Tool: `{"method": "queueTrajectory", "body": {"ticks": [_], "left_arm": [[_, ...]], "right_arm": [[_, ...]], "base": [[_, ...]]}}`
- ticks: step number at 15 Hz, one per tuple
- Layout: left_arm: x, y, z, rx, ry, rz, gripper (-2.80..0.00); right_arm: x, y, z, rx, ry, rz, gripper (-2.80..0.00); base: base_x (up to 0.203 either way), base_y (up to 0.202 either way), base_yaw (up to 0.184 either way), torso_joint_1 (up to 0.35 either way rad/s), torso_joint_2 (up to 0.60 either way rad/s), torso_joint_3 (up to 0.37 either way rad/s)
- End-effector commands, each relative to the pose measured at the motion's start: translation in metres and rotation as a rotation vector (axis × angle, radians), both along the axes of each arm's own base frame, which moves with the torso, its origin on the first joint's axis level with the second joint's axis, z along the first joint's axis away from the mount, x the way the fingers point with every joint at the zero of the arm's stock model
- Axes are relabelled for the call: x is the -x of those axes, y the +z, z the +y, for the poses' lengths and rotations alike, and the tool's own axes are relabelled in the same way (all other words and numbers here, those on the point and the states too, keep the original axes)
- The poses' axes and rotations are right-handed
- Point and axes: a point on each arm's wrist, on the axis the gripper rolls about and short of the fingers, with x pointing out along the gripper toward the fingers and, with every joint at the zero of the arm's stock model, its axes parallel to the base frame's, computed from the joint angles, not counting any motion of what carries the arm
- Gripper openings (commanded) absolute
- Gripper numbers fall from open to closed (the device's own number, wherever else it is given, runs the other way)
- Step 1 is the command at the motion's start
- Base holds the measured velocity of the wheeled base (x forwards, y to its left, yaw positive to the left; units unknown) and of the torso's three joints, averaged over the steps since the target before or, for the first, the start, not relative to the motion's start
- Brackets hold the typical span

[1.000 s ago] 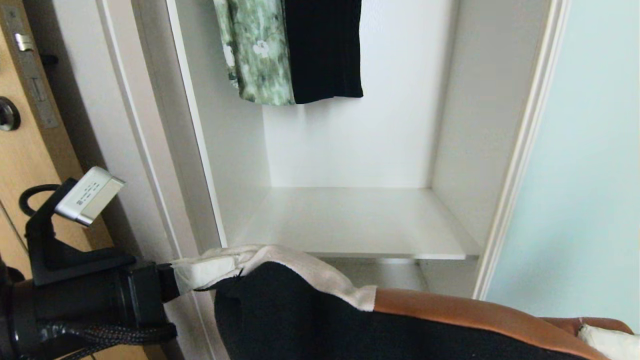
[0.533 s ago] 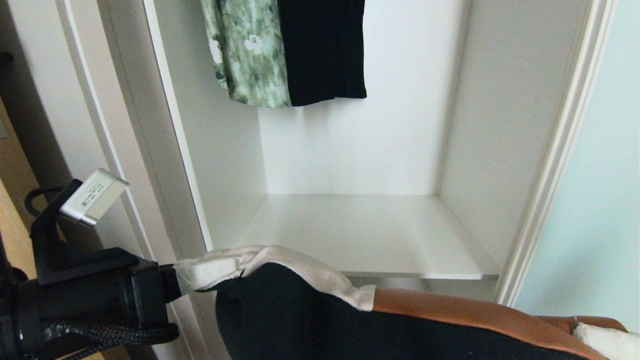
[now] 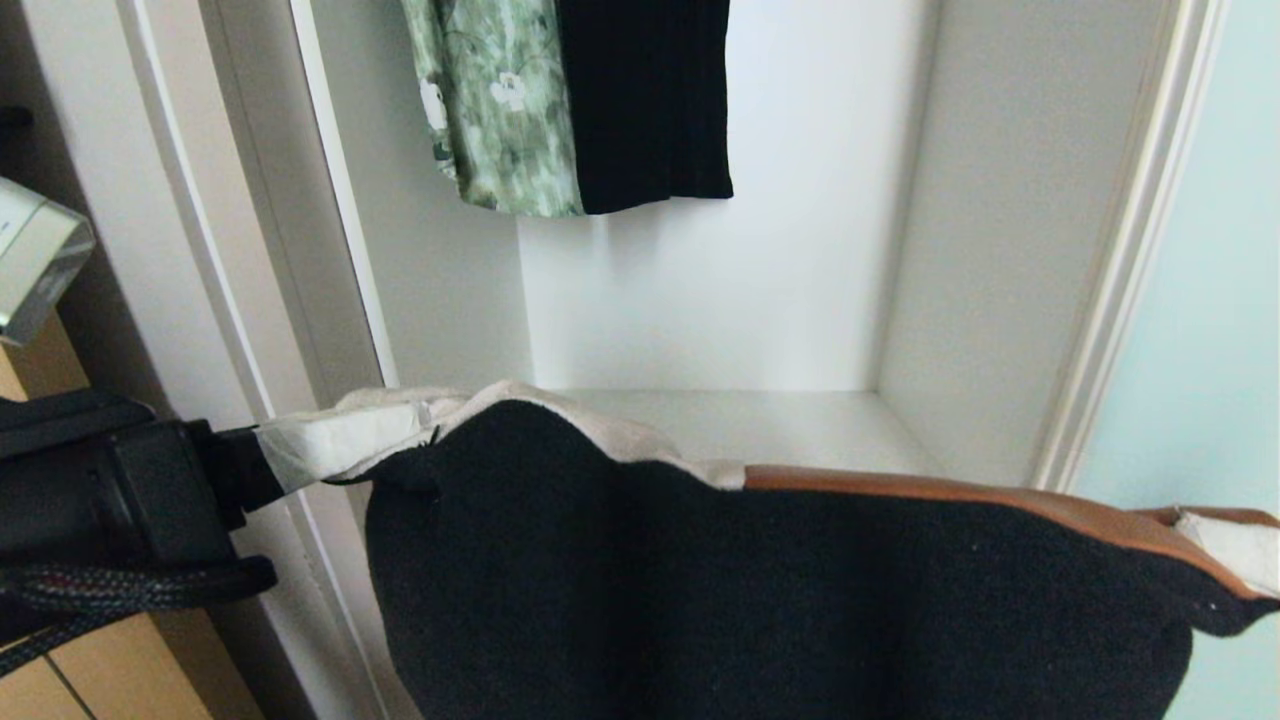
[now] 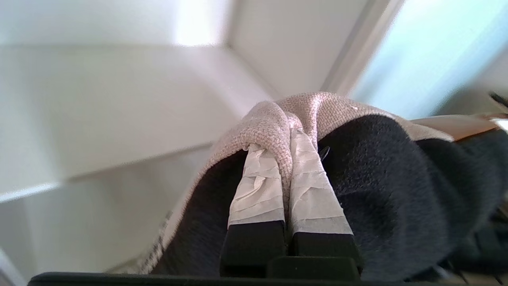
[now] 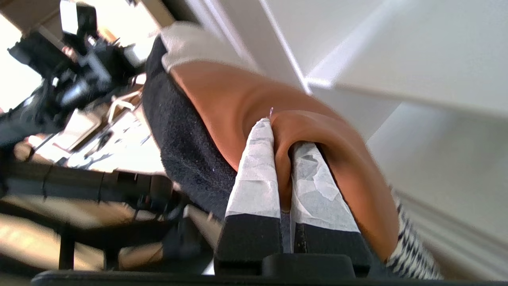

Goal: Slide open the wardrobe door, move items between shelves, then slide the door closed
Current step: Place the pillow on the higher shelf

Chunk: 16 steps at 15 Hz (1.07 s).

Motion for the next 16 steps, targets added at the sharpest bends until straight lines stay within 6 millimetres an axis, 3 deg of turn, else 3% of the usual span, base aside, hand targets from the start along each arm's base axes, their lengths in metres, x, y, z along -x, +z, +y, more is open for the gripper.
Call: {"method": "queueTrajectory", "body": {"ticks": [1, 7, 10, 13, 16], "left_arm": [[-0.015, 0.007, -0.003, 0.001, 0.049, -0.002, -2.80], [-0.086, 0.043, -0.014, 0.020, 0.161, -0.038, -2.80], [-0.137, 0.052, -0.014, 0.033, 0.226, -0.055, -2.80], [-0.193, 0.055, -0.016, 0.074, 0.270, -0.137, -2.80], [-0.242, 0.029, -0.016, 0.087, 0.302, -0.168, -2.80]], "right_arm": [[-0.033, 0.020, 0.008, 0.003, -0.053, 0.005, -2.80], [-0.122, 0.072, 0.015, -0.028, -0.178, -0.074, -2.80], [-0.171, 0.086, 0.017, -0.045, -0.217, -0.124, -2.80], [-0.221, 0.089, 0.024, -0.072, -0.229, -0.178, -2.80], [-0.271, 0.061, 0.032, -0.082, -0.232, -0.159, -2.80]], "base": [[0.000, 0.000, 0.000, 0.000, 0.00, 0.000], [0.000, 0.000, 0.000, 0.000, 0.00, 0.000], [0.000, 0.000, 0.000, 0.000, 0.00, 0.000], [0.000, 0.000, 0.000, 0.000, 0.00, 0.000], [0.000, 0.000, 0.000, 0.000, 0.00, 0.000]]}}
